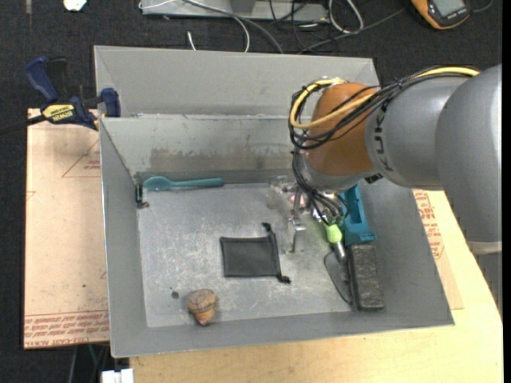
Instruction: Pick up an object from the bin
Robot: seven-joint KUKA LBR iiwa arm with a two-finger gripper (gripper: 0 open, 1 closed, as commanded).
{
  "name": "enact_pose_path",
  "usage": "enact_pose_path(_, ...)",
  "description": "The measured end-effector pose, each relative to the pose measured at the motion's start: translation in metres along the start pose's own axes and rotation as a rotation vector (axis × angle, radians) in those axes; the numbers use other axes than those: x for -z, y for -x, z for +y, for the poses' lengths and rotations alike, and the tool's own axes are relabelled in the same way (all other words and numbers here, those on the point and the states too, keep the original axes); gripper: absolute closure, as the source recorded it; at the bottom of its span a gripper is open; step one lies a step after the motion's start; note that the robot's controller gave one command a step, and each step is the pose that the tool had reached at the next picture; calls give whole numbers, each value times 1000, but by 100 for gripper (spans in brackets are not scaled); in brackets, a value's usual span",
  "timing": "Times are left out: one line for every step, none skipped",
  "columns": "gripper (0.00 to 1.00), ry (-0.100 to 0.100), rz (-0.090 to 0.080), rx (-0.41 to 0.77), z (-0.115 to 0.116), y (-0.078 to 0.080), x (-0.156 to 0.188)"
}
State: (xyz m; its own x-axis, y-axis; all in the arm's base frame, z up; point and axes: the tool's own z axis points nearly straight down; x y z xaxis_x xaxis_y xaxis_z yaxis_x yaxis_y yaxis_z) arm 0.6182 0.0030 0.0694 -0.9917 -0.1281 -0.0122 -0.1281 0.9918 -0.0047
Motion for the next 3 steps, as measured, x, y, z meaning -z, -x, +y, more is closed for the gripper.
enact_pose_path(0,2,-3,170,30,21,18)
enact_pose_path(0,3,-1,-90,47,0,9)
enact_pose_path(100,3,-7,30,33,-25,2)
